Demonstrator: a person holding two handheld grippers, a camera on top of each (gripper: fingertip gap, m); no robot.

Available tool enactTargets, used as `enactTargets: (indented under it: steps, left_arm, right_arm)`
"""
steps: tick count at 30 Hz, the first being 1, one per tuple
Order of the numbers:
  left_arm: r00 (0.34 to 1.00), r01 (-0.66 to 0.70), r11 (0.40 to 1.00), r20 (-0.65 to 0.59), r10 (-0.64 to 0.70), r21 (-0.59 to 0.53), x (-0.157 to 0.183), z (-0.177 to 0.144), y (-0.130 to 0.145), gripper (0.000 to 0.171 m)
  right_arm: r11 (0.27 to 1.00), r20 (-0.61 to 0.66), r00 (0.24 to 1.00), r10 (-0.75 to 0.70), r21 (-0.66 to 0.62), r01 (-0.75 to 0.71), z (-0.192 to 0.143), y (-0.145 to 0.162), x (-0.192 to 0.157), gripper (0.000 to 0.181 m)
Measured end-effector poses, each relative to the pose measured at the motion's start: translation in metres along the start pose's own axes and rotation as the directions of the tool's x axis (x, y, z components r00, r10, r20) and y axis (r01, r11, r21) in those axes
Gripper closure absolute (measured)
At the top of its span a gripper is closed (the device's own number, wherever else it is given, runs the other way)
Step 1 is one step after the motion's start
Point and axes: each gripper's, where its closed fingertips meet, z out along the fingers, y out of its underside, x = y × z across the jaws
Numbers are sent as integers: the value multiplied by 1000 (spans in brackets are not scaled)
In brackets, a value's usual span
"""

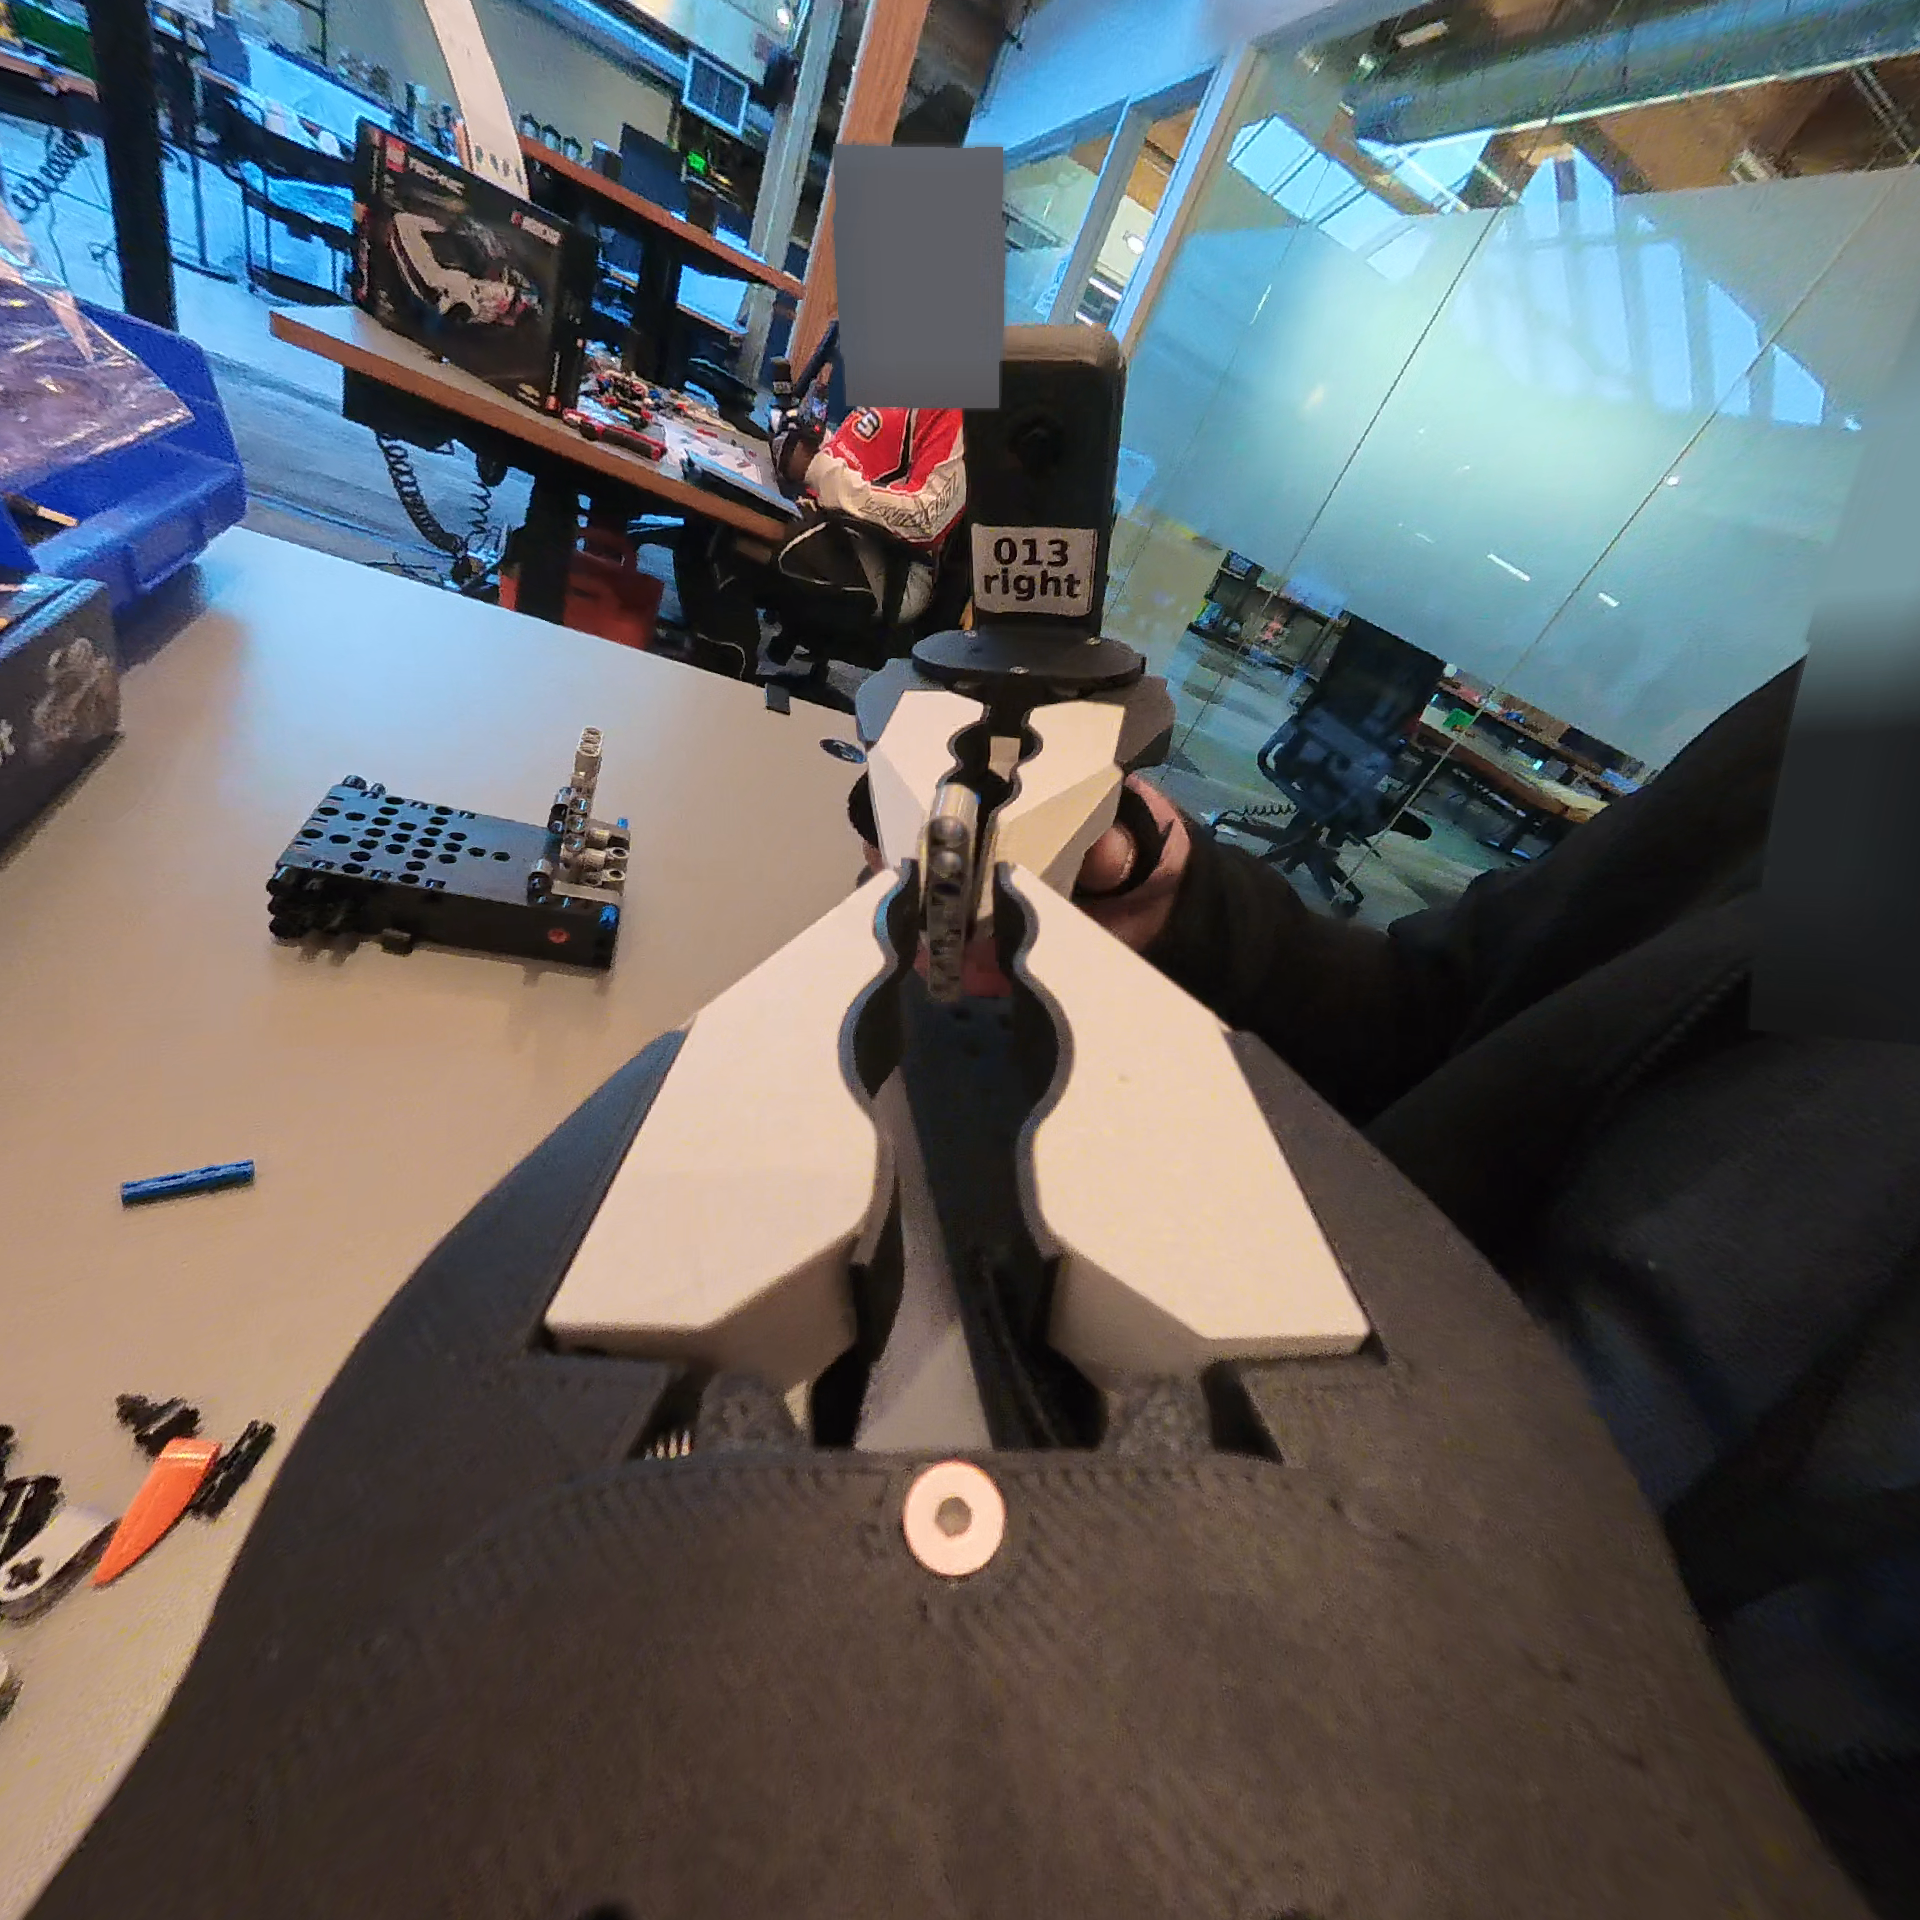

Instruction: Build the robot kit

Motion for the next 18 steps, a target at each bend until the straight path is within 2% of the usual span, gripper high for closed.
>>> enactTargets:
  steps: [5,7,10,18]
  left_arm:
    - [1000,-18,999,-15,19,42,3,-4,-8,166]
    - [1000,-21,997,-15,22,69,3,-8,-13,167]
    - [999,-31,997,-40,34,69,8,-7,-14,166]
    - [995,-94,994,-36,96,54,15,-4,-15,166]
  right_arm:
    - [999,11,1000,-19,26,19,7,-7,-5,175]
    - [996,7,999,-35,85,34,3,-17,-5,171]
    - [988,10,998,-63,140,61,-3,-27,-7,173]
    - [980,61,994,-94,180,81,-6,-34,-17,177]
